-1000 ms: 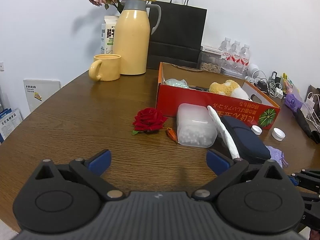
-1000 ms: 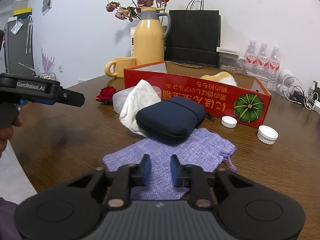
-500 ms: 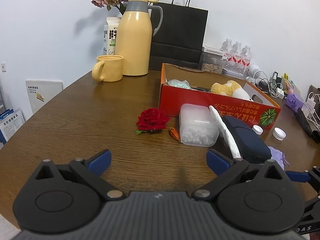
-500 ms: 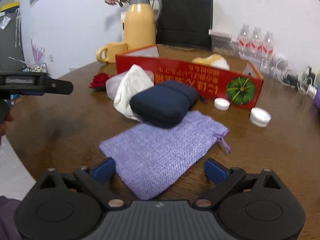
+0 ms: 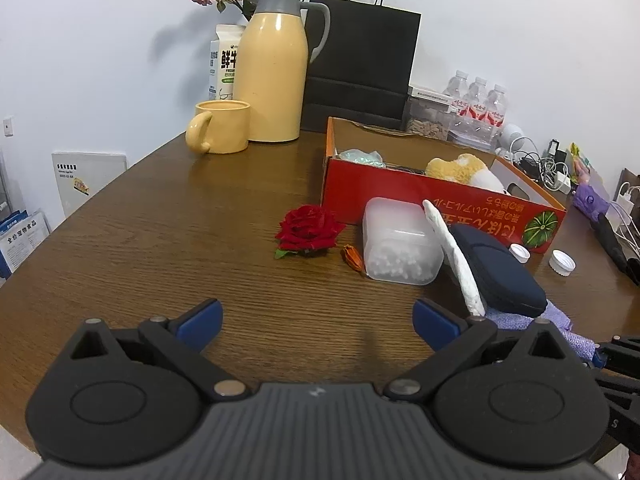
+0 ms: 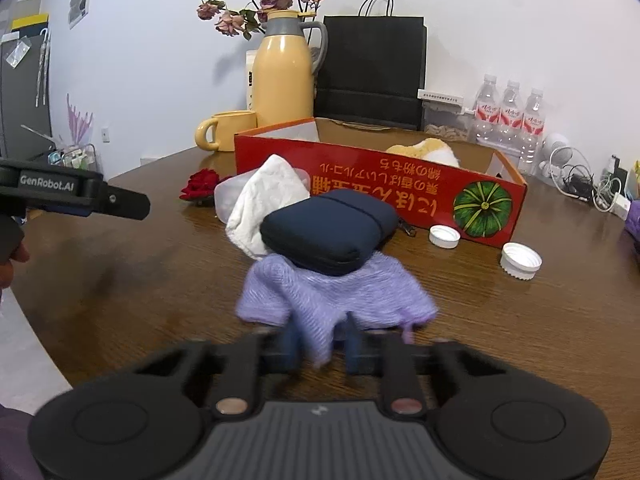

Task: Organize objects
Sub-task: 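Grasp the white tissue with the left gripper while the right gripper holds the purple bag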

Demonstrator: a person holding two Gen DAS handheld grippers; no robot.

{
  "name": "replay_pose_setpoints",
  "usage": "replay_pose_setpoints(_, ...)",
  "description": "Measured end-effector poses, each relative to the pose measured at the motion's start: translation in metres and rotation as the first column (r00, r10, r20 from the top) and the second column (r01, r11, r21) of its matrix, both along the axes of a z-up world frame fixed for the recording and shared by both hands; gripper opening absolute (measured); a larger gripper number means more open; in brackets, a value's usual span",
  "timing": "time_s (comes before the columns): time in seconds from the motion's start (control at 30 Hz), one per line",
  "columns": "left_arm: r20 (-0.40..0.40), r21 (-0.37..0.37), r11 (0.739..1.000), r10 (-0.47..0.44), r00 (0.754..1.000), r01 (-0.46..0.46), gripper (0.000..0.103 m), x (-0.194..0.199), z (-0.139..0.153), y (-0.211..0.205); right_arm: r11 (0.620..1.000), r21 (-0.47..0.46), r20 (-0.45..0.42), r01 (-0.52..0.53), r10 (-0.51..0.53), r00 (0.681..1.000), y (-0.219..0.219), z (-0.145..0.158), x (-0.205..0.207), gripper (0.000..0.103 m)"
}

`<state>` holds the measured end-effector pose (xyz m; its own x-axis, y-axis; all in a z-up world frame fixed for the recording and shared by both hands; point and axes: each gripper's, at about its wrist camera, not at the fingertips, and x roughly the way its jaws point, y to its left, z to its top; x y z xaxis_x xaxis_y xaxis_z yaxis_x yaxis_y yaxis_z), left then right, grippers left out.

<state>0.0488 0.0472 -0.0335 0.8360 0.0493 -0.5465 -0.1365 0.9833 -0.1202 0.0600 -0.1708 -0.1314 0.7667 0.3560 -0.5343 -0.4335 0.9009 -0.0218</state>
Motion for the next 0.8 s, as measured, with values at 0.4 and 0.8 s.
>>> replay_pose_setpoints(0.4,0.004,0.006,1.0,-0.007,1.0,0.007,0.103,0.001,0.003,-0.005,0.999,0.034,0.167,0.028,-0.033,0.985,-0.028,0.038,-0.016,0.005)
replay_pose_setpoints(0.8,-0.015,0.015,0.999,-0.032,0.999,0.032,0.103,0.007,0.002,-0.018,0.991,0.095,0.276,0.098,-0.12,0.954,-0.06,0.069,-0.008,0.005)
